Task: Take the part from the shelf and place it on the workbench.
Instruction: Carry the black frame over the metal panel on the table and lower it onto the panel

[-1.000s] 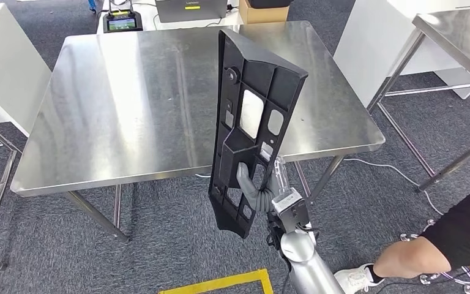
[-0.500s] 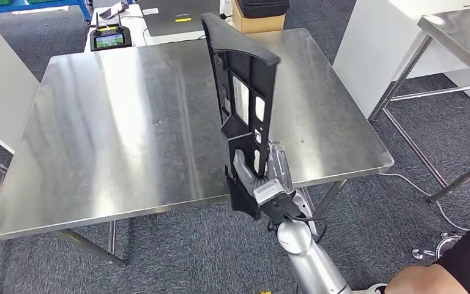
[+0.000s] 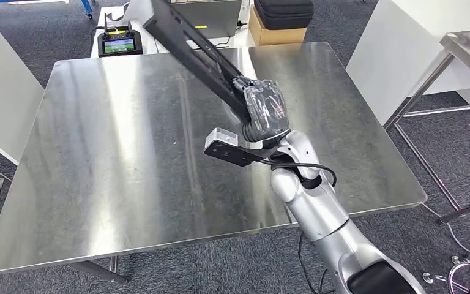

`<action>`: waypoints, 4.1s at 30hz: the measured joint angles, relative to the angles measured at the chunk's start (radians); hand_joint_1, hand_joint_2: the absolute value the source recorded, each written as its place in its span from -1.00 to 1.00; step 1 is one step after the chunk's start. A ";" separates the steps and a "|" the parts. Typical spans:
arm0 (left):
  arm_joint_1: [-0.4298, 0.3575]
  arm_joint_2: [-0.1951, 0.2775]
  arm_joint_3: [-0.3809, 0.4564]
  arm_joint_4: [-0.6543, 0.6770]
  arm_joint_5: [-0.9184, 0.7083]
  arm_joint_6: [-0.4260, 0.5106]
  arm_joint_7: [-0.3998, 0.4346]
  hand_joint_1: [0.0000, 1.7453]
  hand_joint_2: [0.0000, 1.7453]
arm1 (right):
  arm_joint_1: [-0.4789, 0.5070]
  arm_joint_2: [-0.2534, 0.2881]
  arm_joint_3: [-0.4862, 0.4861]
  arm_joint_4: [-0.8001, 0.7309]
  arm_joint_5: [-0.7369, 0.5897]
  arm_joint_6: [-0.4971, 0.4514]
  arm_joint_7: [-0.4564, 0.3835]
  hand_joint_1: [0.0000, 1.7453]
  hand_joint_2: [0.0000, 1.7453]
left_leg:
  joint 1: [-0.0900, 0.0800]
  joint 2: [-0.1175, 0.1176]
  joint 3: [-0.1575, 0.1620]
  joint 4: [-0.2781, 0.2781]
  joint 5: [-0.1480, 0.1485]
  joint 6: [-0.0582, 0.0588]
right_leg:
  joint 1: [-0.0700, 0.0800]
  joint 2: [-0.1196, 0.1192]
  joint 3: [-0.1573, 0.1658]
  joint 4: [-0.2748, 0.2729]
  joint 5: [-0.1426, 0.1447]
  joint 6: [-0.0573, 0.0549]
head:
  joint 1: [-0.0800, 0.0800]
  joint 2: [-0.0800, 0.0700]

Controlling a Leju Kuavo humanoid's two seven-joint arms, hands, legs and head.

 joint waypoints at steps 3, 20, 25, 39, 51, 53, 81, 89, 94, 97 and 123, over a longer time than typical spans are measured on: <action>-0.002 -0.002 -0.003 0.001 0.000 0.014 0.004 -1.00 1.00 | -0.055 -0.005 0.046 0.120 0.070 0.020 0.037 1.00 1.00 | -0.005 -0.005 0.034 0.002 -0.035 -0.010 | 0.002 -0.005 0.006 -0.168 0.180 0.021 | 0.000 0.000; -0.007 -0.004 -0.003 0.001 -0.002 0.043 0.034 -1.00 1.00 | -0.279 0.071 0.164 0.753 0.227 -0.012 0.117 1.00 1.00 | -0.002 0.005 0.058 -0.022 -0.061 -0.029 | 0.007 0.001 0.023 -0.207 0.244 -0.024 | -0.001 0.000; -0.007 -0.004 -0.004 0.001 -0.004 0.043 0.034 -1.00 1.00 | -0.295 0.077 0.172 0.792 0.252 -0.019 0.135 1.00 1.00 | -0.003 0.006 0.059 -0.021 -0.058 -0.033 | 0.006 0.001 0.025 -0.207 0.248 -0.028 | -0.001 0.000; -0.023 -0.002 -0.024 0.001 -0.038 0.052 0.037 -1.00 1.00 | -0.335 0.073 0.254 0.998 0.476 -0.096 0.185 -0.50 -0.50 | -0.005 0.006 0.064 -0.019 -0.057 -0.032 | 0.005 0.001 0.031 -0.207 0.248 -0.029 | -0.001 0.000; -0.022 0.010 -0.030 0.001 -0.027 0.057 0.016 -1.00 0.00 | -0.336 0.059 0.249 1.041 0.467 -0.077 0.202 -1.00 -1.00 | -0.005 0.006 0.065 -0.019 -0.058 -0.032 | 0.005 0.001 0.032 -0.207 0.248 -0.029 | -0.001 0.000; -0.022 0.010 -0.030 0.001 -0.026 0.054 0.009 -1.00 -1.00 | -0.337 0.060 0.247 1.043 0.468 -0.074 0.204 -1.00 -1.00 | -0.005 0.006 0.065 -0.019 -0.058 -0.032 | 0.005 0.001 0.032 -0.207 0.248 -0.029 | -0.001 0.000; 0.028 0.009 0.028 0.001 0.017 0.108 0.007 -1.00 -1.00 | -0.246 0.234 -0.111 0.693 -0.190 0.127 -0.317 -1.00 -1.00 | -0.005 0.011 0.069 -0.019 -0.058 -0.032 | 0.005 0.004 0.035 -0.207 0.248 -0.029 | -0.001 0.000; 0.068 0.009 0.078 0.001 0.036 0.125 -0.014 -1.00 -1.00 | 0.015 0.239 -0.129 0.188 -0.842 0.415 -0.448 -1.00 -1.00 | -0.006 0.011 0.068 -0.019 -0.060 -0.033 | 0.006 0.004 0.035 -0.208 0.247 -0.029 | -0.001 0.000; 0.073 0.009 0.090 0.001 0.030 0.117 -0.021 -1.00 -1.00 | 0.173 0.231 -0.154 -0.029 -1.088 0.628 -0.496 -1.00 -1.00 | -0.007 0.010 0.070 -0.019 -0.061 -0.032 | 0.005 0.003 0.036 -0.209 0.247 -0.029 | -0.001 0.000; 0.080 0.010 0.092 0.001 0.024 0.105 -0.040 -1.00 -1.00 | 0.304 0.221 -0.167 -0.174 -1.122 0.701 -0.522 -1.00 -1.00 | -0.007 0.011 0.070 -0.019 -0.062 -0.031 | 0.005 0.004 0.036 -0.209 0.247 -0.029 | -0.001 0.000; 0.045 -0.009 0.103 0.001 0.012 0.081 -0.114 -1.00 -1.00 | 0.513 0.181 -0.270 -0.444 -1.085 0.785 -0.551 -1.00 -1.00 | 0.009 0.030 0.077 -0.052 -0.017 -0.005 | -0.027 -0.009 0.038 -0.086 0.171 0.030 | 0.003 0.000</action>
